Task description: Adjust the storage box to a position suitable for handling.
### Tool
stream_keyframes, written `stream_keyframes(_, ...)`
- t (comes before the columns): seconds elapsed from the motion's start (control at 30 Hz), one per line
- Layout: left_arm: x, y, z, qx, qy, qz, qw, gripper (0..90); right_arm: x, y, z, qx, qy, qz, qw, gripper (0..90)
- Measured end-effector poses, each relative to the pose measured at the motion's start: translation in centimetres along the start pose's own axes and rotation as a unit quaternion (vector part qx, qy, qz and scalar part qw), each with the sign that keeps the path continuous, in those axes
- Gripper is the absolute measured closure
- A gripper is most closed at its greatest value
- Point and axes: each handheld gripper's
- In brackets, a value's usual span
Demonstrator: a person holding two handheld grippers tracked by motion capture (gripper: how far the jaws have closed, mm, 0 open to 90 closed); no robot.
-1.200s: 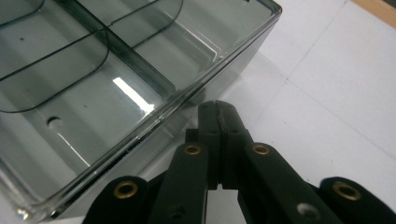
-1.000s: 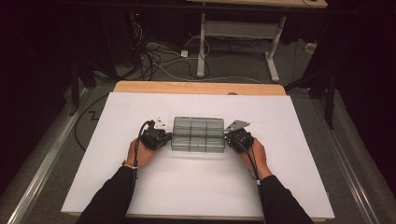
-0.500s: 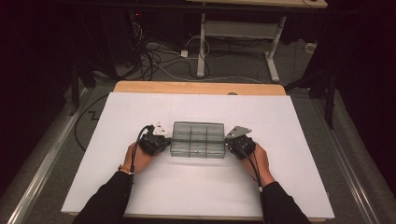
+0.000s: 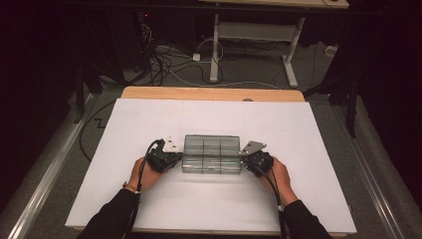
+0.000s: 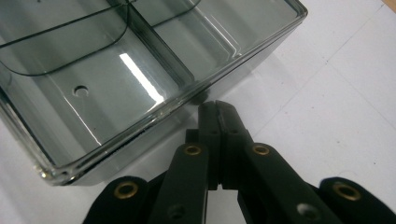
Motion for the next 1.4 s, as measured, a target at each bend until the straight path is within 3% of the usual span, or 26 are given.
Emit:
stream_keyframes(0.53, -1.2, -0.5, 0.3, 0.003, 0.016, 0.005, 0.9999, 87.7, 0.8, -1.2, 0.9, 0.0, 0.003, -0.007, 1.0, 90.0)
stream_keyframes(0.67, -1.6, -0.7, 0.2, 0.002, 0.023, -0.008, 0.9997, 87.6, 0.7, -1.3, 1.1, -0.003, 0.012, -0.008, 0.9999, 90.0)
stream_keyframes(0.93, -1.5, -1.9, 0.1, -0.024, 0.027, -0.021, 0.9991, 87.1, 0.2, -2.6, 1.1, -0.043, 0.03, -0.005, 0.9986, 90.0)
stream_keyframes(1.13, -1.3, -3.1, 0.2, -0.051, 0.034, -0.031, 0.9977, 87.0, -0.5, -4.1, 1.4, -0.107, 0.045, 0.001, 0.9932, 87.7)
stream_keyframes(1.23, -1.1, -4.2, 0.3, -0.077, 0.035, -0.04, 0.9957, 83.4, -0.7, -5.0, 1.3, -0.141, 0.048, 0.005, 0.9888, 84.1)
stream_keyframes(1.4, -1.5, -5.6, 0.5, -0.111, 0.055, -0.055, 0.9907, 80.1, -0.7, -6.0, 1.3, -0.177, 0.057, 0.011, 0.9825, 75.3)
Point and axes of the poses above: each handheld gripper's, and its own axes: y roughly forward along the jaws, z roughly out of its underside, x roughly to its left, and after that the axes turned 4 degrees about -x, right-handed
